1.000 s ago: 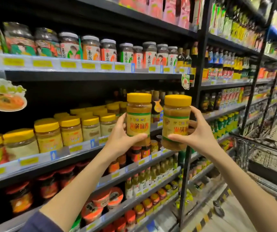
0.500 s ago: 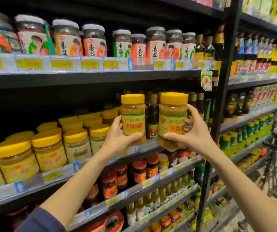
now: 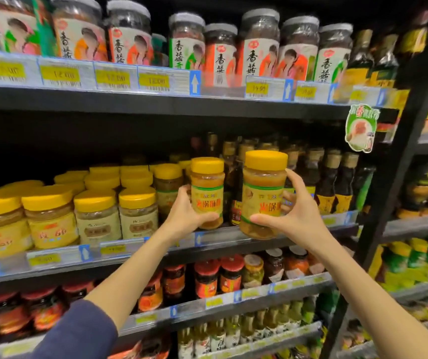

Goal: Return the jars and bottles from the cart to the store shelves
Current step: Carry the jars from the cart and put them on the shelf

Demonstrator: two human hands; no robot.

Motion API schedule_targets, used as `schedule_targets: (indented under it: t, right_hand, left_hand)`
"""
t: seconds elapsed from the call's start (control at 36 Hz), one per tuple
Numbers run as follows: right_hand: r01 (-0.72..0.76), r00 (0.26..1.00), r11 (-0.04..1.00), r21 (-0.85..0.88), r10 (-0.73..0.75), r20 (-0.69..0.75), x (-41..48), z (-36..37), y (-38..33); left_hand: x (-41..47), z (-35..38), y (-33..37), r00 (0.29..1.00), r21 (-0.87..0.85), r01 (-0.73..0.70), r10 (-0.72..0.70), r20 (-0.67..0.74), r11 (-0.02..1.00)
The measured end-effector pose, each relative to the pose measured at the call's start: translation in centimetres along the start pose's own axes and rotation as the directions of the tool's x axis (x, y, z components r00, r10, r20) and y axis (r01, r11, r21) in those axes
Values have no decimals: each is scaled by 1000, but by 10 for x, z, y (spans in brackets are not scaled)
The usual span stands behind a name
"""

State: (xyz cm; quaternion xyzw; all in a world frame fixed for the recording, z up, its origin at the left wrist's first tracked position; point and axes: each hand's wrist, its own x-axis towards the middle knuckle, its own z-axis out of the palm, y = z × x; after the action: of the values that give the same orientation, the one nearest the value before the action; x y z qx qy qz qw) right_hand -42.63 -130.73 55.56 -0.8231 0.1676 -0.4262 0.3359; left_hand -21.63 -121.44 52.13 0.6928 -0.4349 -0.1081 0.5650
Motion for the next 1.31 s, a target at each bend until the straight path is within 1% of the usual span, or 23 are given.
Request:
schedule_targets:
  t: [0.08,0.22,0.36,0.42,0.53,0.61,0.72,0.83,1.0,1.19,1.31]
  right_hand:
    - [-8,999,1000,23,7,32,3,1,8]
    - [1,999,999,50,-3,44,7,4,16]
    - [-6,999,996,87,2,38,12,8,21]
    - [-6,999,996,93,2,36,14,9,23]
    - [-1,999,995,96,-2,38,16,11,25]
    - [-2,999,996,92,-1,32,18,12,28]
    - [1,1000,994,112,-4,27,19,14,30]
    - [-5,1000,993,121,2,23,18,16,30]
    - [-3,1000,994,112,0,25,15,19,33]
    - [7,1000,994,107,-10,28,12,22,31]
    - [-5,999,993,122,0,40,10,24,27]
  left_hand:
    - [6,2,-6,999,17,37,-37,-12,999]
    - [13,3,-11,996,91,89,-88,-18,992]
    - [22,7,-11,994,151,84,-94,61,985]
    - [25,9,-12,991,167,99,-113,76,981]
    - [31,12,-16,978,216,112,-146,151,970]
    - [33,14,-18,967,222,122,-166,192,967]
    - [34,15,-18,961,206,108,-155,228,973]
    - [34,17,-21,959,225,60,-118,256,973]
    - [40,19,-25,971,300,64,-129,201,952]
    - [38,20,-24,977,357,26,-99,188,934]
    - [35,18,-21,975,364,58,-130,177,930]
